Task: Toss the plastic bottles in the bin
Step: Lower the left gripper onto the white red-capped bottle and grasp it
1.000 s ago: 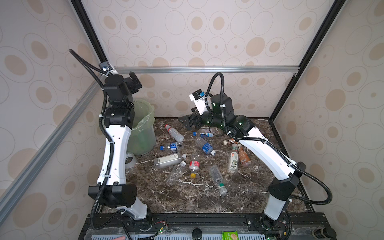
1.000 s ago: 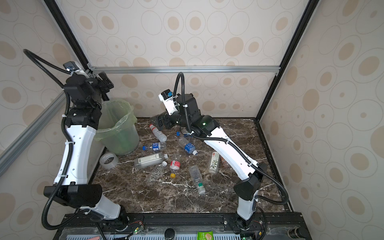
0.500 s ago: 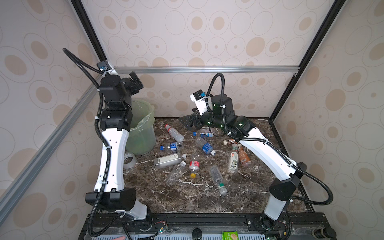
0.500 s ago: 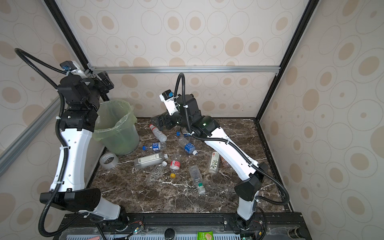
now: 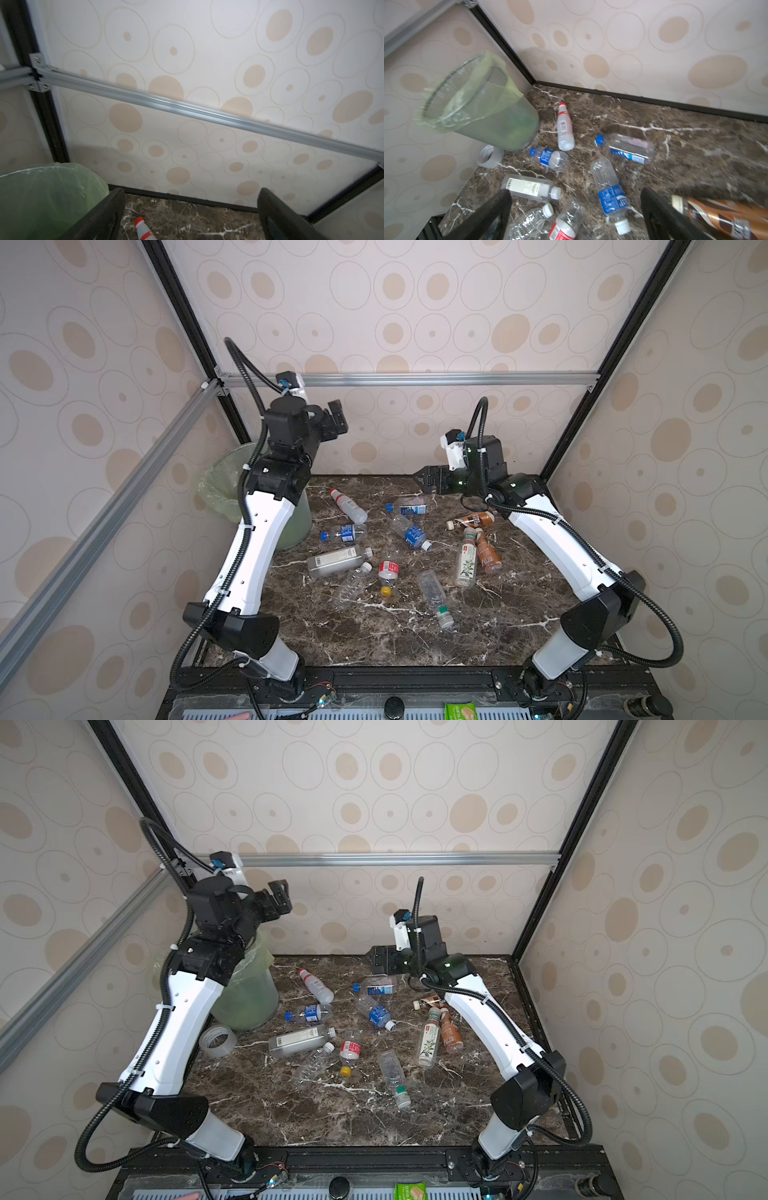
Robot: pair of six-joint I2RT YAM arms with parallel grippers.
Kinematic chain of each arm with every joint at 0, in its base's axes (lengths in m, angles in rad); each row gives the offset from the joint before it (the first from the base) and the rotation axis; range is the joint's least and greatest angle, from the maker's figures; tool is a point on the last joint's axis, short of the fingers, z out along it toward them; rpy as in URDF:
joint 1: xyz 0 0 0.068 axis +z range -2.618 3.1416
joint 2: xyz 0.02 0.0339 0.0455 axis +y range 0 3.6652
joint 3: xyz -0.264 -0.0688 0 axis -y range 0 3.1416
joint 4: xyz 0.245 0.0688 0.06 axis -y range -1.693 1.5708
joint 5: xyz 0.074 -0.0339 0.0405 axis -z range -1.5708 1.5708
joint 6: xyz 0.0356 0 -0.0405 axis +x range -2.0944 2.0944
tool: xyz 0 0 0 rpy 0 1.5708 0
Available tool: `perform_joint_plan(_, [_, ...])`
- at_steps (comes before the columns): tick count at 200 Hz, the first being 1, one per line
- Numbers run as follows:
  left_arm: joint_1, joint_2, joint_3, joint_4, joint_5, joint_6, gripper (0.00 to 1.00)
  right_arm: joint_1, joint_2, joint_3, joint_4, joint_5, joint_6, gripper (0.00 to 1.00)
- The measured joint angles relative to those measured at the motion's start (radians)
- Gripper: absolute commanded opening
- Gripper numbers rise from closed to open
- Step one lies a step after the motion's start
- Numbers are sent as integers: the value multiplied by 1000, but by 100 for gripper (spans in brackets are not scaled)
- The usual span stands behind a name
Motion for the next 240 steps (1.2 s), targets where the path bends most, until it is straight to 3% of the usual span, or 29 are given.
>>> perform_joint_plan(41, [-82,105,-40,-46,14,-16,99,-51,-72,-139,-15,-2,7,100])
perform_joint_plan(117, [-98,377,-57,-166,-60,-209,99,-52,-114,-192,-17,-9,7,100])
perform_joint_plan(198, [-40,600,-3,-216,-6,-448,99,-52,-134,-236,-10,-45,42,100])
perform_joint_plan(240, [5,612,-55,-211,29,-521,99,-52,-138,-271,3,-60,53,100])
